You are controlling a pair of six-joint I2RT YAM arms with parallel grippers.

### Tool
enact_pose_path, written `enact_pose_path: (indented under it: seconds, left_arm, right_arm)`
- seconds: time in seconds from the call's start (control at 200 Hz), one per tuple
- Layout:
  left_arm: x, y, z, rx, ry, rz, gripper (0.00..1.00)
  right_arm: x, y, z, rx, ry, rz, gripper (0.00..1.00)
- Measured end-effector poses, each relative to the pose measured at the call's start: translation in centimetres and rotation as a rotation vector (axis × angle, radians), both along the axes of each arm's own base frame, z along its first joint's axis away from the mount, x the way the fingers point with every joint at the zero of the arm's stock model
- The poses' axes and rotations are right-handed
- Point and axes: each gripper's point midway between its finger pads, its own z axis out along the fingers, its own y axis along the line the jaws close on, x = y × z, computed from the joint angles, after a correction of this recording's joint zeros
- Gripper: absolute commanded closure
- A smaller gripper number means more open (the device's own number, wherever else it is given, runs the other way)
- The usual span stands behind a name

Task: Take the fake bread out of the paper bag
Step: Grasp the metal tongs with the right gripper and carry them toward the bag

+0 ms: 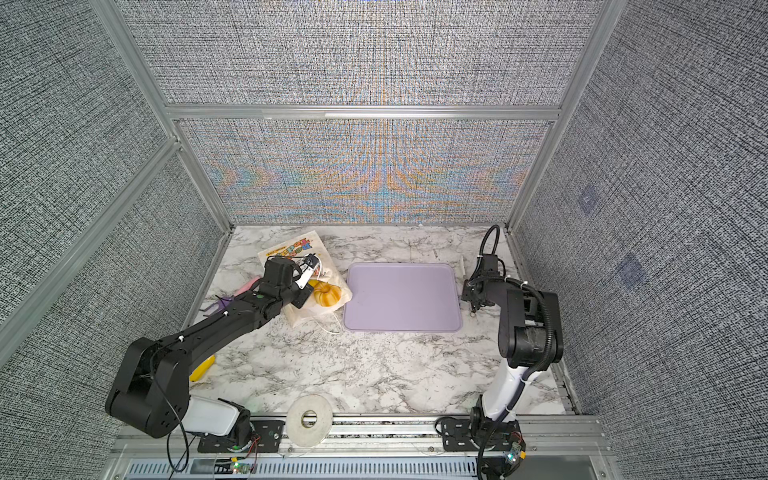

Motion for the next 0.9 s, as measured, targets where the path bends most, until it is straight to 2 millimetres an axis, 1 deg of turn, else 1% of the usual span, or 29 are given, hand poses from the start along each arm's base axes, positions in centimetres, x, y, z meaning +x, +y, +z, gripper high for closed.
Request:
enact_pose_path:
  seconds: [0.045, 0.12, 0.18, 0.285, 0.405, 0.455, 0.63, 0.9]
  left_arm:
    - [0.0, 0.0, 0.0, 0.001, 0.002, 0.000, 1.00]
    - [-0.1, 0.1, -0.2, 0.007, 0.007, 0.002, 1.00]
    - [-0.2, 0.1, -0.2, 0.009, 0.009, 0.002, 1.00]
    - [-0.2, 0.0, -0.2, 0.010, 0.011, 0.001, 1.00]
    - [-0.2, 0.0, -0.1, 0.009, 0.008, -0.001, 1.00]
    - [-0.2, -0.1, 0.0, 0.008, 0.007, -0.001, 1.00]
    - [-0.2, -0.1, 0.4, 0.005, 0.001, -0.002, 1.00]
    - [-0.2, -0.1, 0.7, 0.003, -0.005, -0.003, 1.00]
  right_arm:
    - [-0.4, 0.1, 0.3, 0.006, 0.004, -0.003, 0.67]
    - [-1.0, 0.4, 1.6, 0.029, -0.005, -0.008, 0.69]
    - [-1.3, 0.8, 3.5, 0.044, -0.036, -0.001, 0.68]
    - [-1.7, 1.6, 7.5, 0.075, -0.114, 0.011, 0.68]
    - [-2.6, 2.3, 10.9, 0.115, -0.156, 0.009, 0.68]
    - [-3.1, 2.6, 11.9, 0.132, -0.163, 0.013, 0.68]
    - [-5.5, 3.6, 14.0, 0.176, -0.141, 0.015, 0.62]
    - [-7.9, 4.2, 15.8, 0.203, -0.107, 0.010, 0.60]
